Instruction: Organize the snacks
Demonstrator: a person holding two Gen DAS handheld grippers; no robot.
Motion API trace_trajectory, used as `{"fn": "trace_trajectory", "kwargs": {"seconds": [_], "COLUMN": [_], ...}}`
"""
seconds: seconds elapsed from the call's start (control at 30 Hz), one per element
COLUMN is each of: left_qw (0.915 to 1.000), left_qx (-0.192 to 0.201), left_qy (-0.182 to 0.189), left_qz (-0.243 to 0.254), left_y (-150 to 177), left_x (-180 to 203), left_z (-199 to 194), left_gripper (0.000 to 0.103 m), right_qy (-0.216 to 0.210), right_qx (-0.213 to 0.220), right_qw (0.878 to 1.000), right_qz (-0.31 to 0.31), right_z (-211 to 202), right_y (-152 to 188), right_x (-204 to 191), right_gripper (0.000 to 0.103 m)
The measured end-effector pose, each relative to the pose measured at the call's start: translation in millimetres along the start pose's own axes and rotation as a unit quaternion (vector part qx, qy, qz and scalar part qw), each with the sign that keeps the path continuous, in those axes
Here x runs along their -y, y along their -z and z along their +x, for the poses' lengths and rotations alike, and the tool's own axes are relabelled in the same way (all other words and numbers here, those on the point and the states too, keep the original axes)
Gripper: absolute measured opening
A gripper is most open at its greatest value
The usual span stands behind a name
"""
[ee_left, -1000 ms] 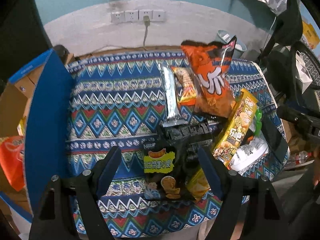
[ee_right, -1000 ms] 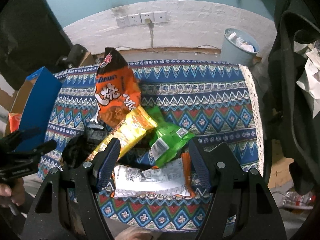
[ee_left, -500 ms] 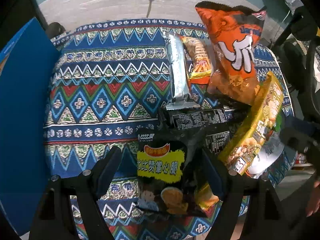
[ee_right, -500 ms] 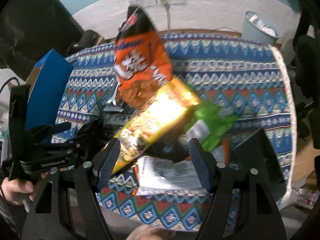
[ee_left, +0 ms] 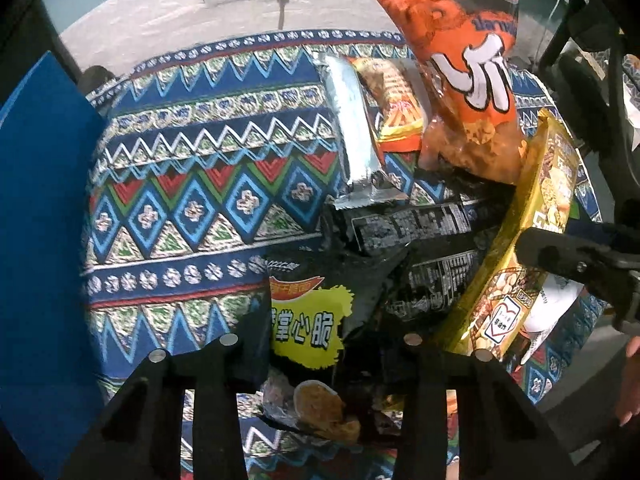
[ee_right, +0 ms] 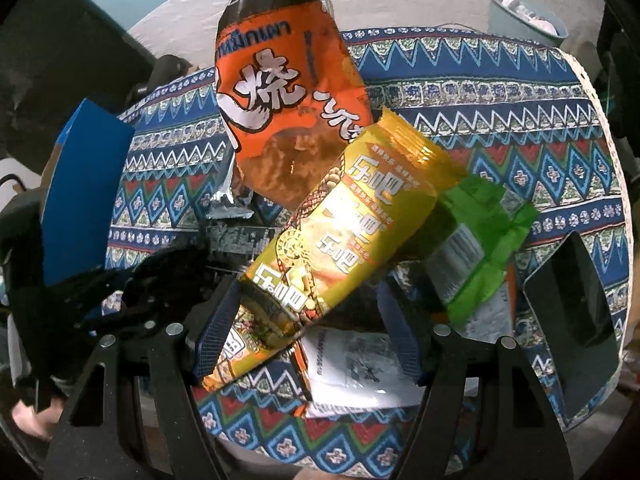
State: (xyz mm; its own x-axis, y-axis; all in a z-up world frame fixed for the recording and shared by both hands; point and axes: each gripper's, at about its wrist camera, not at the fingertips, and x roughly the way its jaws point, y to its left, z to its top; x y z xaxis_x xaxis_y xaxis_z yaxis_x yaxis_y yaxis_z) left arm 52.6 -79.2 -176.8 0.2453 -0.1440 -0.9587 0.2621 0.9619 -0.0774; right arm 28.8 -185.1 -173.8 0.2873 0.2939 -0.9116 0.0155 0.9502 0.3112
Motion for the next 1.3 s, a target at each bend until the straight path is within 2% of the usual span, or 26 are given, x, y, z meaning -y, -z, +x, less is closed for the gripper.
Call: {"fn": "trace_trajectory", "kwargs": {"seconds": [0.1, 0.43, 0.5, 0.7, 0.83, 1.03, 1.3], "left_qw": [0.9997, 0.9979, 0.9975, 0.9965, 0.9958, 0.9936, 0.99], "left_qx": [0.012, 0.053, 0.057, 0.072, 0.085, 0.108, 0.136], "left_qy": [-0.019, -0.03, -0.028, -0.027, -0.019, -0.019, -0.028], "left_qz": [0.003, -0.022, -0.03, -0.031, -0.031, -0.028, -0.024], "left_y": [-1, -3, -2, 4, 3, 6, 11], "left_x": [-10, -52, -56, -52, -49, -46, -47], "left_z": [-8, -51, -56, -70, -79, -98, -118], "left_gripper": [0.039, 0.039, 0.039, 0.039, 0.039, 0.039, 0.039], "right_qy": [-0.004, 0.0, 0.007, -0.006, -0.018, -0.02, 0.01], "right_qx": [-0.004, -0.009, -0.004, 0.017, 0.044, 0.068, 0.119], "right_qw": [1.0, 1.0, 1.0, 0.999, 0.999, 0.997, 0.989], "right_qz": [0.007, 0.02, 0.02, 0.035, 0.024, -0.014, -0.089], "right_z": [8, 28, 28, 14, -2, -21, -48], "right_y": [-2, -5, -4, -2, -1, 5, 11], "right_x": [-3, -12, -13, -8, -14, -29, -59], "right_gripper": [0.07, 0.069, 0.061, 0.048, 0.043, 0.04, 0.036]}}
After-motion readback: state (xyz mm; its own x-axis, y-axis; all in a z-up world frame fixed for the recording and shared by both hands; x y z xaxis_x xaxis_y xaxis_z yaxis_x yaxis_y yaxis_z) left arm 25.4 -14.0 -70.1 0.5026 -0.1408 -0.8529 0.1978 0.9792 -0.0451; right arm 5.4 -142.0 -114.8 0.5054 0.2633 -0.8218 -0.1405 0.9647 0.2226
